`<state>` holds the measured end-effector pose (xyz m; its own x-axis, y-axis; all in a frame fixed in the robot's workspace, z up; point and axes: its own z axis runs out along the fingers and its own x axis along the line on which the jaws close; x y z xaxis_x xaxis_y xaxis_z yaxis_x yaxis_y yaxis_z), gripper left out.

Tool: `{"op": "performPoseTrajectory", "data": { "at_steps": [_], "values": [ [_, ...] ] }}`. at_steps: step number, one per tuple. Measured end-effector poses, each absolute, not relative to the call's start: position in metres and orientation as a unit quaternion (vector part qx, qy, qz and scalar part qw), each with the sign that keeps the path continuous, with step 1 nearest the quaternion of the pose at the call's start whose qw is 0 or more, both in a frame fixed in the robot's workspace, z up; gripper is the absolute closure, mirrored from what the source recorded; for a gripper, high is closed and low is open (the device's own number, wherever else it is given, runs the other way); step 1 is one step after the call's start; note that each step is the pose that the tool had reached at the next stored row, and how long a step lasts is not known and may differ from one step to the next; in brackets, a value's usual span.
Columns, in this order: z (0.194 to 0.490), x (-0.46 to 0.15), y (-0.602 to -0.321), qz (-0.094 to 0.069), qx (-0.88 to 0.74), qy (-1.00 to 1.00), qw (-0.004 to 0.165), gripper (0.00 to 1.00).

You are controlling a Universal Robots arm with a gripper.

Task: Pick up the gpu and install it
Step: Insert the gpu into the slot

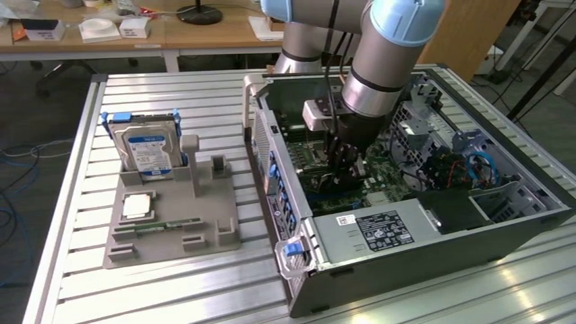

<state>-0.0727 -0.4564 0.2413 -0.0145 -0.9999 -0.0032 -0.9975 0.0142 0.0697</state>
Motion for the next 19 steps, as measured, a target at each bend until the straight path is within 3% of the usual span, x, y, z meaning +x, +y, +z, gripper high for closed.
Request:
{"op": "performPoseTrajectory", "data": {
  "at_steps": [1,5,13,19],
  "values": [
    [0.241,-0.073,-0.456,-0.025,0.702,-0.712,0.023,0.73],
    [0.242,-0.072,-0.457,-0.025,0.702,-0.711,0.024,0.55],
    [0.249,-0.072,-0.457,-0.025,0.702,-0.711,0.024,0.55],
    [0.271,-0.074,-0.457,-0.025,0.702,-0.711,0.024,0.55]
  ]
}}
